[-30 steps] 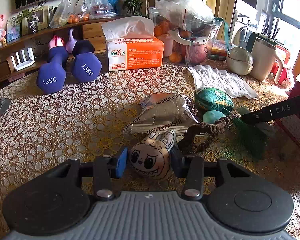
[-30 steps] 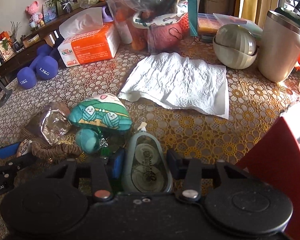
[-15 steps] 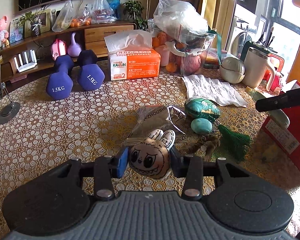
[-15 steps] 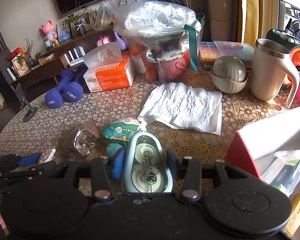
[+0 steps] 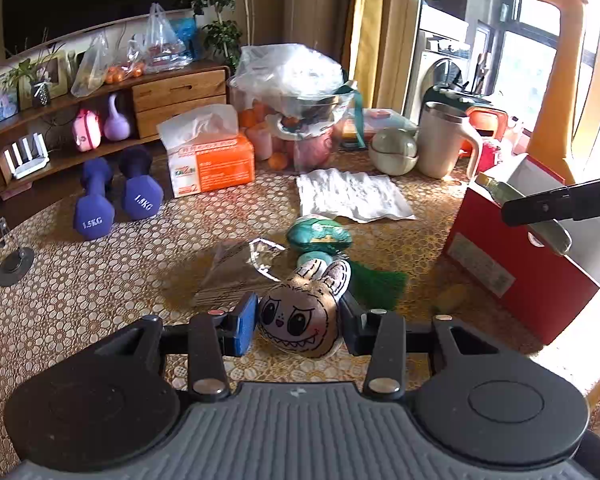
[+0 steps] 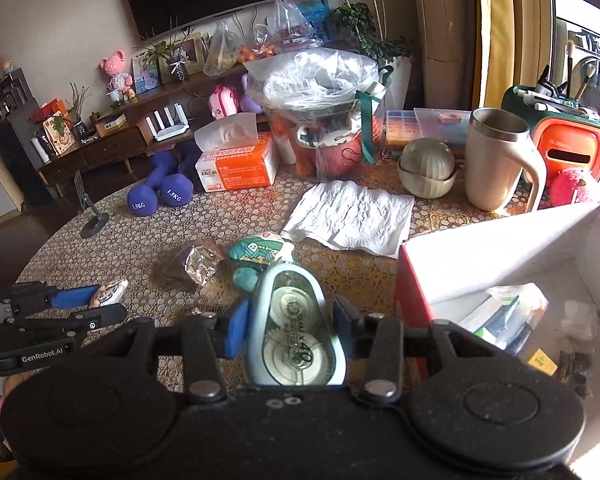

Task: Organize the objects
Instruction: 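Carry the plush and grey-green case over the shoebox and lower them inside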

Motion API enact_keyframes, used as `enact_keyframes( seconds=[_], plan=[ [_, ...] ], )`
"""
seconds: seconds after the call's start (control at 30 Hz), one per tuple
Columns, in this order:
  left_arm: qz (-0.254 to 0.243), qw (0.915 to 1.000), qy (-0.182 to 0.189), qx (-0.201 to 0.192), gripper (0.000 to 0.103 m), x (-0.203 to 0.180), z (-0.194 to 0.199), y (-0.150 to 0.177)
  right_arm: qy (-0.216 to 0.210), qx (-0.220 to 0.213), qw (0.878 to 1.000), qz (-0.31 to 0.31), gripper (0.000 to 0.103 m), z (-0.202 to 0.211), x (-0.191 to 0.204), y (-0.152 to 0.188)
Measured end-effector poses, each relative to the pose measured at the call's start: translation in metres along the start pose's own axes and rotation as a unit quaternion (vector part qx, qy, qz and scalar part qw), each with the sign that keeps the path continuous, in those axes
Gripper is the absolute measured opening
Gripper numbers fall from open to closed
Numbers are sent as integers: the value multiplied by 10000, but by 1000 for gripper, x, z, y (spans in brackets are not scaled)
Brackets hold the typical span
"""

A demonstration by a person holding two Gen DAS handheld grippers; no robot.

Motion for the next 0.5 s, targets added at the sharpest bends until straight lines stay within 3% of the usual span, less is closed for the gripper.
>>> enact_keyframes(
  seconds=[0.5],
  plan=[
    [-729,9934,876,-134,42,-146,13,-43,563,-535,9966,-256,44,75,-79,-16]
  ],
)
Point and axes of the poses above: each gripper's, at about its wrist camera, not at the fingertips, and z roughly against the way its jaws point, x to its left, y to its underside, the point moved 7 cm from there along -z, roughly the way its jaws point, and after that the axes turned 11 degrees about -x, right-handed, at the moved point
